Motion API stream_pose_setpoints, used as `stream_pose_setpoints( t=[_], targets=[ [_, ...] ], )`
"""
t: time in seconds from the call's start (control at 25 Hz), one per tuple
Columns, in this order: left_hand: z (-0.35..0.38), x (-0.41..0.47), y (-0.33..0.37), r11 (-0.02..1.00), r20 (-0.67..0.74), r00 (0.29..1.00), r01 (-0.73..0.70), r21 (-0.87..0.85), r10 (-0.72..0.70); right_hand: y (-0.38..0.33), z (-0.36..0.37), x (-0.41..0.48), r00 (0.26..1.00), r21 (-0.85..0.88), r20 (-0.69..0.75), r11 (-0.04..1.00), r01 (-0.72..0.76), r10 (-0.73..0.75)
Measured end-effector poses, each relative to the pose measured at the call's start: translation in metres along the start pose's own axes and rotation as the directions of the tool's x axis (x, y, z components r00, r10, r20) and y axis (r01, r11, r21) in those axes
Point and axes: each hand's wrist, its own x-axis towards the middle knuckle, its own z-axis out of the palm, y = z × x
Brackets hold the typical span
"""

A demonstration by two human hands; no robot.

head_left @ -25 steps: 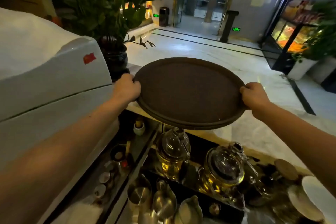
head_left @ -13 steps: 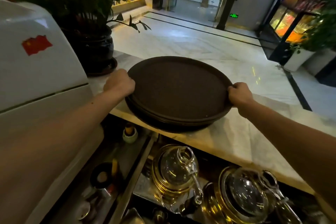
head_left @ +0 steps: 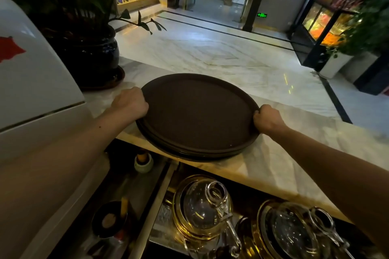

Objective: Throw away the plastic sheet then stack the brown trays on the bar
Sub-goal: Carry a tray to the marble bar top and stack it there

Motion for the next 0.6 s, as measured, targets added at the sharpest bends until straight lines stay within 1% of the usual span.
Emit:
stream_pose_setpoints(
  t=[0.12, 0.2, 0.28, 0.32, 0.36, 0.48, 0.52, 0.6],
  targets=[
    [-0.007, -0.002, 0.009, 0.997, 0.084, 0.996, 0.033, 0.069, -0.038, -0.001, 0.0, 0.002, 1.0, -0.071, 0.01, 0.997, 0.017, -0.016],
    [-0.011, 0.0, 0.015, 0.986, 0.138, 0.988, 0.046, 0.16, -0.069, -0.002, 0.001, 0.003, 1.0, -0.079, -0.001, 0.997, 0.01, -0.011],
    [-0.014, 0.003, 0.02, 0.963, 0.201, 0.971, 0.078, 0.26, -0.132, 0.0, 0.002, 0.004, 1.0, -0.081, -0.02, 0.997, 0.003, -0.005],
    [-0.014, 0.004, 0.021, 0.957, 0.217, 0.964, 0.088, 0.278, -0.152, 0.0, 0.004, 0.003, 1.0, -0.078, -0.029, 0.997, -0.002, 0.0],
    [-0.015, 0.005, 0.023, 0.955, 0.209, 0.968, 0.071, 0.288, -0.135, 0.001, 0.005, 0.003, 0.999, -0.073, -0.042, 0.997, -0.004, 0.001],
    [-0.017, -0.006, 0.027, 0.912, 0.056, 0.998, -0.016, 0.41, -0.007, 0.001, 0.012, -0.002, 0.996, -0.073, -0.087, 0.997, -0.018, 0.012],
    [-0.018, -0.009, 0.026, 0.907, 0.032, 0.999, -0.028, 0.421, 0.016, 0.0, 0.015, -0.003, 0.994, -0.06, -0.106, 0.998, -0.028, 0.022],
    [-0.012, -0.012, 0.022, 0.933, 0.054, 0.998, -0.051, 0.357, 0.034, 0.0, 0.017, -0.006, 0.992, -0.024, -0.113, 0.998, -0.055, 0.052]
  ],
)
